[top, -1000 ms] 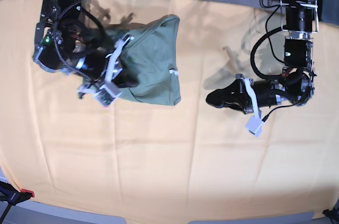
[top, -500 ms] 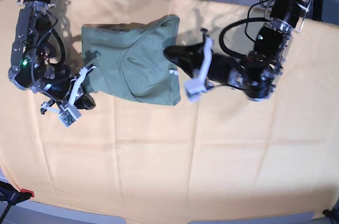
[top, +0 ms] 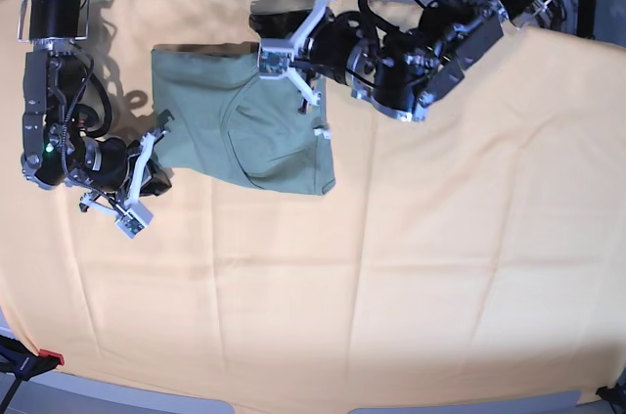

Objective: Fold the T-shirt properly
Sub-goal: 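Grasp the folded bundle with the left gripper and pull it toward the right gripper, then open both grippers and lift them off the folded shirt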

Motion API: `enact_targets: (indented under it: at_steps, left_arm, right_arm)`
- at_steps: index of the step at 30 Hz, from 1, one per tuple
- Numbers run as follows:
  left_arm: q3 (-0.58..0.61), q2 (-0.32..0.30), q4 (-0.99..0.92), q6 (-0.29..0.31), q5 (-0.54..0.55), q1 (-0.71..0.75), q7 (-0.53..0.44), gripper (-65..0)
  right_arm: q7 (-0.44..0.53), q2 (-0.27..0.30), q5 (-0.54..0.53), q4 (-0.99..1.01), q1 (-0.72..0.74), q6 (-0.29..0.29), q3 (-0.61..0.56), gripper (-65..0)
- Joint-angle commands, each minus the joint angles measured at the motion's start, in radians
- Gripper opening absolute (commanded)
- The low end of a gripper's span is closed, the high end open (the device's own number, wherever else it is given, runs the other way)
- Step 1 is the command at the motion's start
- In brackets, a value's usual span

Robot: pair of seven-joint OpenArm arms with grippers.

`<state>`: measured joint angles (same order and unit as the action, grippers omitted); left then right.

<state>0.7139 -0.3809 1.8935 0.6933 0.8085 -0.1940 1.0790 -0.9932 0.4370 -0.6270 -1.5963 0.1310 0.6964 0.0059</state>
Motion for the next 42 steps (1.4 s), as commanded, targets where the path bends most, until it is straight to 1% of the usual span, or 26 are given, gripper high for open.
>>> enact_targets:
  at_steps: [1,6,10,12,17,19,21,24,26,28,30,32,34,36,37,39,40,42]
  left_arm:
    - [-0.003,-0.001,0.003,0.005,-0.011,-0.016,-0.036,-65.0]
    - [0.000,-0.002,-0.053,0.005,-0.109,-0.025,-0.073,-65.0]
    - [0.000,-0.002,-0.140,0.005,-0.112,-0.095,-0.070,-65.0]
    - [0.000,-0.001,-0.195,0.005,-0.112,-0.141,-0.071,-65.0]
    - [0.000,0.007,-0.331,0.005,-0.121,-0.240,-0.150,-65.0]
    - [0.000,0.026,-0.379,0.005,-0.152,-0.276,-0.185,-65.0]
    - [0.000,0.053,-0.431,0.005,-0.196,-0.312,-0.225,-65.0]
    - [0.000,0.097,-0.513,0.005,-0.257,-0.367,-0.289,-65.0]
    - [0.000,0.128,-0.565,0.005,-0.299,-0.402,-0.324,-65.0]
    - [0.000,0.158,-0.607,-0.027,-0.317,-0.436,-0.327,-65.0]
    - [0.000,0.180,-0.630,-0.063,-0.331,-0.465,-0.327,-65.0]
    - [0.000,0.187,-0.633,-0.079,-0.333,-0.487,-0.328,-65.0]
    - [0.000,0.187,-0.632,-0.085,-0.333,-0.505,-0.325,-65.0]
    - [-0.002,0.186,-0.632,-0.085,-0.328,-0.514,-0.299,-65.0]
    - [-0.008,0.186,-0.632,-0.087,-0.306,-0.517,-0.270,-65.0]
    - [-0.034,0.178,-0.629,-0.085,-0.219,-0.515,-0.221,-65.0]
    - [-0.054,0.171,-0.629,-0.069,-0.167,-0.515,-0.201,-65.0]
    - [-0.117,0.148,-0.622,-0.025,-0.064,-0.515,-0.164,-65.0]
  right_arm:
    - [0.022,0.013,-0.007,-0.012,0.024,0.002,-0.007,-65.0]
    - [0.019,0.013,0.000,-0.012,0.024,0.002,-0.071,-65.0]
    - [-0.035,0.015,-0.006,-0.012,0.024,0.002,-0.079,-65.0]
    - [-0.066,0.028,-0.045,-0.012,0.017,0.002,-0.079,-65.0]
    - [-0.150,0.078,-0.172,-0.026,-0.023,0.002,-0.076,-65.0]
    - [-0.171,0.107,-0.217,-0.037,-0.053,0.002,-0.076,-65.0]
    - [-0.172,0.142,-0.264,-0.048,-0.084,0.002,-0.075,-65.0]
    - [-0.171,0.185,-0.364,-0.050,-0.134,0.002,-0.067,-65.0]
    - [-0.172,0.190,-0.377,-0.050,-0.173,0.002,-0.037,-65.0]
    - [-0.172,0.188,-0.389,-0.050,-0.215,0.002,0.015,-65.0]
    - [-0.180,0.174,-0.437,-0.050,-0.249,0.002,0.092,-65.0]
    - [-0.187,0.145,-0.506,-0.051,-0.273,0.002,0.191,-65.0]
    - [-0.219,0.102,-0.587,-0.051,-0.290,0.002,0.300,-65.0]
    - [-0.251,0.051,-0.654,-0.051,-0.312,0.002,0.399,-65.0]
    - [-0.256,0.025,-0.662,-0.051,-0.324,0.002,0.441,-65.0]
    - [-0.255,-0.016,-0.650,-0.051,-0.334,0.002,0.500,-65.0]
    - [-0.247,-0.030,-0.633,-0.051,-0.332,0.002,0.520,-65.0]
    - [-0.191,-0.043,-0.584,-0.051,-0.330,0.002,0.532,-65.0]
